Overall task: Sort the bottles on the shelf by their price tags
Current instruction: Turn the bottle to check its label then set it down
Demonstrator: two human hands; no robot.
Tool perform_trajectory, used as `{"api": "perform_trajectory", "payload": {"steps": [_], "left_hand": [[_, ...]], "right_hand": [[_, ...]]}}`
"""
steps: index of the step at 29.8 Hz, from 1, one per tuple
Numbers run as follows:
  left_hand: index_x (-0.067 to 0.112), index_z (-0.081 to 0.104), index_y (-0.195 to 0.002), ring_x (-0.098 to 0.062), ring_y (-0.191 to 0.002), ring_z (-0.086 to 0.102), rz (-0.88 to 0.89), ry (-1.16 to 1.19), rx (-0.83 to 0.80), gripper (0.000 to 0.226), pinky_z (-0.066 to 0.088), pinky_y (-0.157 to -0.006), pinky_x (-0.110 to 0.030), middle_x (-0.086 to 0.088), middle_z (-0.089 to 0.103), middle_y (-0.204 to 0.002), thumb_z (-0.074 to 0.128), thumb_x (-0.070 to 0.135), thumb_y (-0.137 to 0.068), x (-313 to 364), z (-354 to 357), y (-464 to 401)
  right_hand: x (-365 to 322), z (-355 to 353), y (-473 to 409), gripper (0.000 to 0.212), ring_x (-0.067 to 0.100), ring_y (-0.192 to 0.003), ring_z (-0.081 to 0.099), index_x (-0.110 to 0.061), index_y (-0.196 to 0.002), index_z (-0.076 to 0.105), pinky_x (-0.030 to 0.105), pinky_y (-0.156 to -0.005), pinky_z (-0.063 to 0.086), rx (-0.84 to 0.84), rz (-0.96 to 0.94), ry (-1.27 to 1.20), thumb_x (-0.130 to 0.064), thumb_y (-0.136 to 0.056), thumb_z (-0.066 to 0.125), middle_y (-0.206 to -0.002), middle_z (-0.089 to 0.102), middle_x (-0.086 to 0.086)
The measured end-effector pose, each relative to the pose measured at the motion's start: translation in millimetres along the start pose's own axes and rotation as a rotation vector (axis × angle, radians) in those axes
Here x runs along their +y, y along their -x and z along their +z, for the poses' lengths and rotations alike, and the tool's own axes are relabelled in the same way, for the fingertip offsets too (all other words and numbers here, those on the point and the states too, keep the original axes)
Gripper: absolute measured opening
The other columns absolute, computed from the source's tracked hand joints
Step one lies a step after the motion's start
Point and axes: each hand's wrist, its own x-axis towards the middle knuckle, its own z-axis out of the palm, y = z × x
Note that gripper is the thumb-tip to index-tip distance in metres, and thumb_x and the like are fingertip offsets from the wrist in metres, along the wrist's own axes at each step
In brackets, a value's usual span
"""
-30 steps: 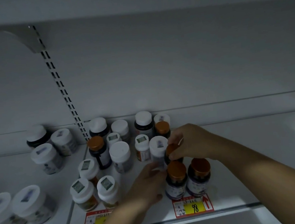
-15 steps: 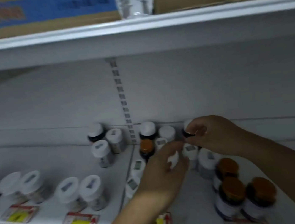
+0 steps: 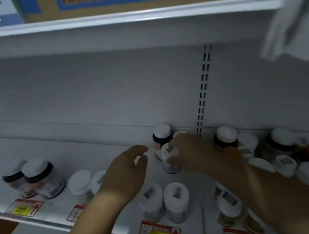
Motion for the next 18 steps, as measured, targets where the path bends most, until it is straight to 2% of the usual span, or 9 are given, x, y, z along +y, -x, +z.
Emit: {"api": "perform_trajectory", "payload": {"steps": [1, 4, 6, 7, 8, 10, 12, 15, 18], "left_hand": [[0.026, 0.061, -0.117, -0.007, -0.104, 0.053, -0.001, 0.012, -0.011, 0.027, 0.035, -0.089, -0.021, 0.011, 0.059, -0.114, 0.049, 0.023, -0.094, -7, -4, -1], [0.028, 0.063, -0.113, -0.003, -0.101, 0.054, 0.016, 0.044, -0.061, 0.025, 0.036, -0.083, -0.019, 0.015, 0.060, -0.110, 0.048, 0.021, -0.094, -20, -9, -4], [0.035, 0.063, -0.104, 0.006, -0.094, 0.054, 0.028, 0.095, -0.090, 0.024, 0.038, -0.075, -0.008, 0.023, 0.060, -0.102, 0.047, 0.020, -0.094, -22, -12, -3], [0.037, 0.063, -0.097, 0.009, -0.093, 0.054, 0.028, 0.152, -0.094, 0.025, 0.038, -0.076, -0.004, 0.025, 0.060, -0.100, 0.048, 0.017, -0.094, -21, -14, -3], [0.037, 0.063, -0.092, 0.007, -0.096, 0.057, 0.016, 0.249, -0.091, 0.027, 0.041, -0.081, -0.007, 0.023, 0.063, -0.100, 0.049, 0.014, -0.093, -21, -15, -2], [0.034, 0.066, -0.092, -0.009, -0.102, 0.063, -0.059, 0.473, -0.108, 0.026, 0.047, -0.092, -0.025, 0.010, 0.070, -0.102, 0.054, 0.011, -0.091, -17, -18, -1], [0.031, 0.067, -0.098, -0.011, -0.101, 0.065, -0.049, 0.519, -0.141, 0.021, 0.049, -0.091, -0.029, 0.005, 0.073, -0.104, 0.060, 0.014, -0.088, -11, -19, 1], [0.036, 0.070, -0.098, -0.006, -0.092, 0.070, 0.074, 0.471, -0.239, 0.025, 0.055, -0.079, -0.021, 0.011, 0.076, -0.098, 0.066, 0.016, -0.082, -3, -19, 1], [0.038, 0.070, -0.095, -0.006, -0.090, 0.071, 0.100, 0.507, -0.229, 0.030, 0.056, -0.074, -0.016, 0.014, 0.076, -0.095, 0.069, 0.013, -0.080, 0, -18, -1]], "right_hand": [[-2, 5, -2, 0.046, 0.026, -0.102, 0.054, -0.015, -0.110, 0.061, 0.029, -0.074, 0.037, 0.034, 0.032, 0.022, -0.047, -0.076, 0.065, -0.113, 0.056, 0.007], [-9, 9, -2, 0.040, 0.025, -0.104, 0.050, -0.018, -0.101, 0.063, 0.035, -0.081, 0.040, 0.113, 0.075, 0.140, -0.047, -0.073, 0.066, -0.106, 0.058, 0.006], [-14, 1, 1, 0.027, 0.022, -0.094, 0.051, -0.021, -0.081, 0.061, 0.034, -0.082, 0.041, 0.116, 0.047, 0.121, -0.045, -0.070, 0.067, -0.089, 0.058, 0.000], [-16, -5, 4, 0.023, 0.019, -0.085, 0.052, -0.024, -0.069, 0.056, 0.032, -0.077, 0.041, 0.119, 0.035, 0.024, -0.043, -0.068, 0.069, -0.079, 0.055, -0.004], [-18, -14, 9, 0.022, 0.015, -0.077, 0.053, -0.027, -0.064, 0.054, 0.030, -0.071, 0.042, 0.123, 0.054, -0.154, -0.040, -0.068, 0.071, -0.074, 0.054, -0.008], [-23, -32, 20, 0.013, 0.012, -0.073, 0.062, -0.027, -0.072, 0.066, 0.028, -0.066, 0.052, 0.090, 0.145, -0.647, -0.033, -0.069, 0.077, -0.078, 0.064, -0.006], [-26, -46, 29, 0.013, 0.017, -0.074, 0.068, -0.022, -0.079, 0.072, 0.032, -0.068, 0.058, 0.017, 0.180, -1.027, -0.026, -0.068, 0.079, -0.080, 0.072, 0.001], [-35, -58, 37, 0.028, 0.015, -0.073, 0.071, -0.017, -0.080, 0.073, 0.026, -0.063, 0.057, -0.039, 0.119, -1.204, -0.032, -0.057, 0.078, -0.074, 0.074, -0.001], [-37, -63, 42, 0.032, 0.021, -0.075, 0.070, -0.019, -0.079, 0.073, 0.036, -0.070, 0.056, -0.010, 0.115, -1.184, -0.036, -0.053, 0.078, -0.077, 0.074, 0.003]]}}
